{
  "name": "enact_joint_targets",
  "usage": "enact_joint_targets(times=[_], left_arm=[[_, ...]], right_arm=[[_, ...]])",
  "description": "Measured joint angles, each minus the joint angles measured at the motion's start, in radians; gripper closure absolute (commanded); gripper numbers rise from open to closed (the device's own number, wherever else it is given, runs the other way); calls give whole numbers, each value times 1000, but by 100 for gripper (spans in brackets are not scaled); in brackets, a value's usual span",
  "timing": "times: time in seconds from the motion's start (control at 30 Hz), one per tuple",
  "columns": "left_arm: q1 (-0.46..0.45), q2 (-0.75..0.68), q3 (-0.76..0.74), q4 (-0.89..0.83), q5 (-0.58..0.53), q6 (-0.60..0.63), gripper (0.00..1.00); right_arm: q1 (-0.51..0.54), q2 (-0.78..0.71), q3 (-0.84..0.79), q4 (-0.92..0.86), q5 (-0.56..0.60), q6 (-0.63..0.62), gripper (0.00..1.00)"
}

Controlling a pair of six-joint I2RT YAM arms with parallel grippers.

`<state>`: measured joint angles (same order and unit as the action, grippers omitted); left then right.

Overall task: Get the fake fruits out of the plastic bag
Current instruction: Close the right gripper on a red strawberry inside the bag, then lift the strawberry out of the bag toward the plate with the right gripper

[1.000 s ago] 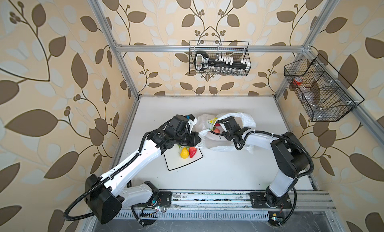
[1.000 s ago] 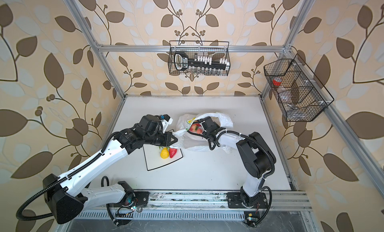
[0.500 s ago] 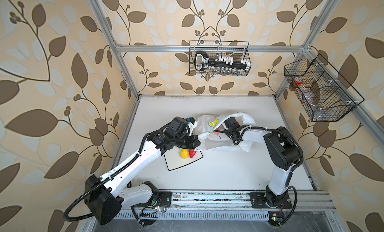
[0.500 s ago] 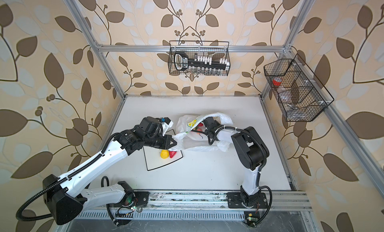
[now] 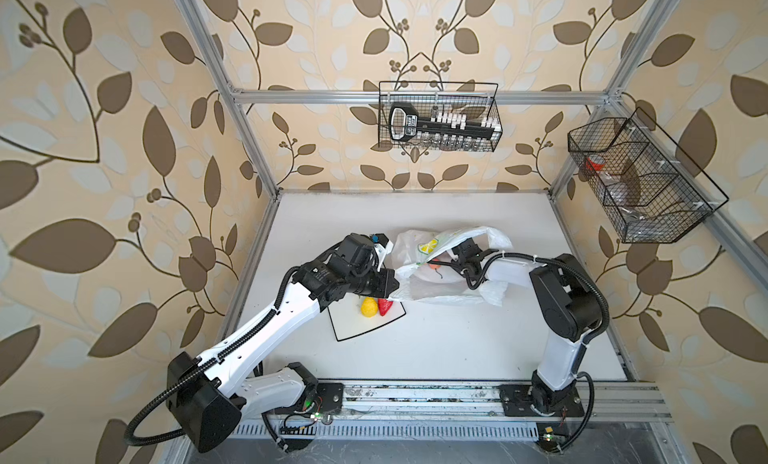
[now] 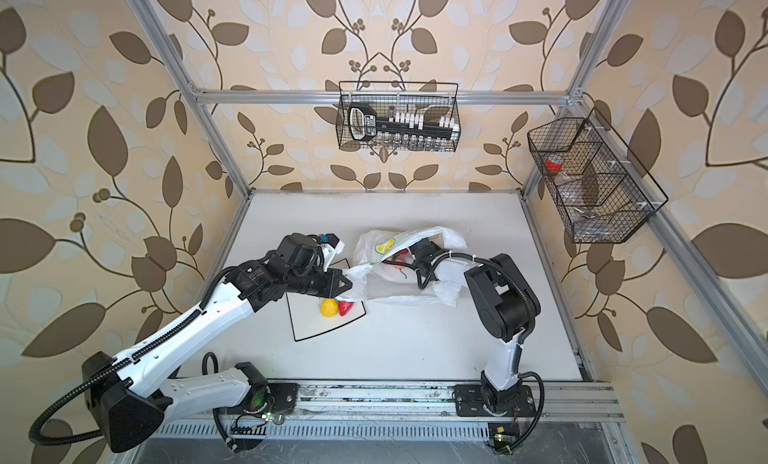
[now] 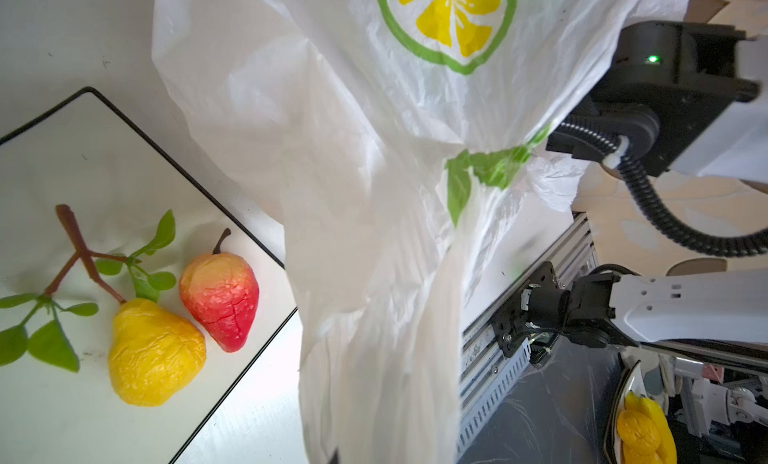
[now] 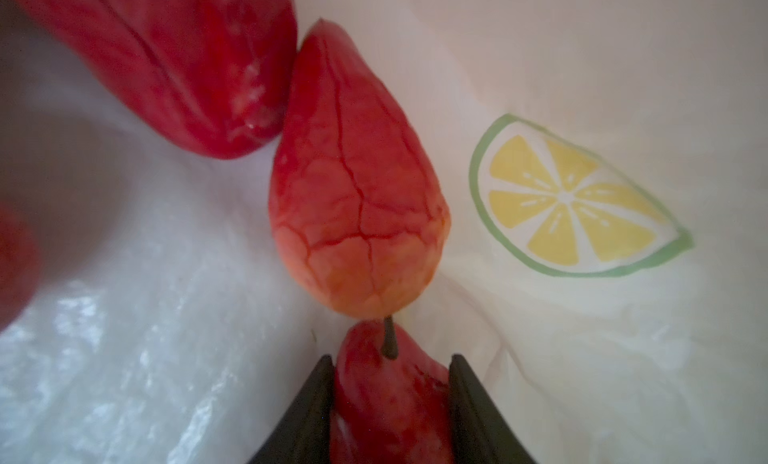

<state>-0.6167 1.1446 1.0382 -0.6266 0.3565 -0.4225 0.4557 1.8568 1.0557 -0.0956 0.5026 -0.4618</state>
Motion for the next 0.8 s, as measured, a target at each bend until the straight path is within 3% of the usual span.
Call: enact_joint_targets(times=[0.37, 0.8], left_arm=[[0, 40, 23, 49, -64, -40, 100], [0, 132, 87, 124, -86, -111, 100]], right_arm=[[0, -283, -51, -58, -201, 4, 62], [36, -420, -140, -185, -473, 17, 62]])
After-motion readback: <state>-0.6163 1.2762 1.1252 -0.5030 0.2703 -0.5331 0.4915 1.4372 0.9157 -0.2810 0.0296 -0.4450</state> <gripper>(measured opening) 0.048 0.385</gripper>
